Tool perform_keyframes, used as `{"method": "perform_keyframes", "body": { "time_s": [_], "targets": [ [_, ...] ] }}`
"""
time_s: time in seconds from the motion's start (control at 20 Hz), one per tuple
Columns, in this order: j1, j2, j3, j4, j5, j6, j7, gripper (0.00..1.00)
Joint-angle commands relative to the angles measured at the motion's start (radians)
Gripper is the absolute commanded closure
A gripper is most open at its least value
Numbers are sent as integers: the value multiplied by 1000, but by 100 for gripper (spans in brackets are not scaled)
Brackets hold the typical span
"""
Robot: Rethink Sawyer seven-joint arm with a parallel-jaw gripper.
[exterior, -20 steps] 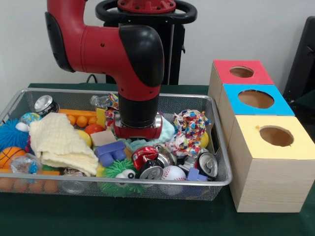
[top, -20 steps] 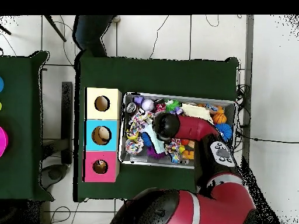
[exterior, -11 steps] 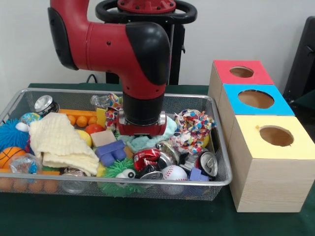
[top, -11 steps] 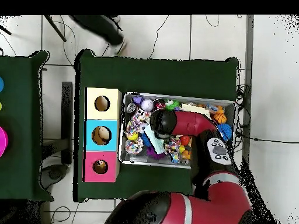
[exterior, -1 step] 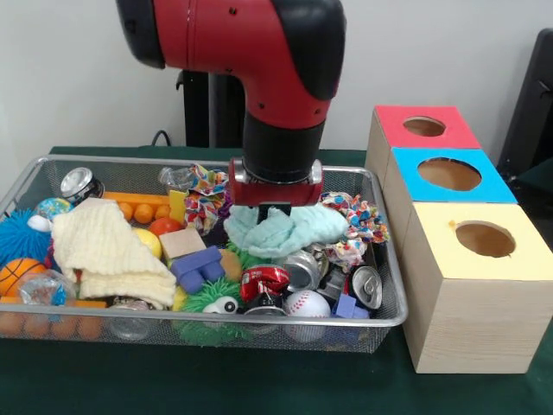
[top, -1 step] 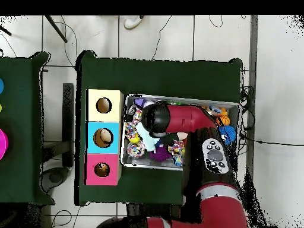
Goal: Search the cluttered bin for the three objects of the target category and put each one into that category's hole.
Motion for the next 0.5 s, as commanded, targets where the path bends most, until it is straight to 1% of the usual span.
{"method": "perform_keyframes", "body": {
  "time_s": [0.05,0.25,0.35,0.4,0.5],
  "targets": [
    [-1,-42,71,-12,6,34,20,100],
    [-10,-28,76,-8,1,5,20,100],
    [-19,-13,74,13,6,-18,36,100],
    [-34,-5,82,41,4,-68,41,100],
    [-42,0,81,61,2,-99,52,100]
  ]
}}
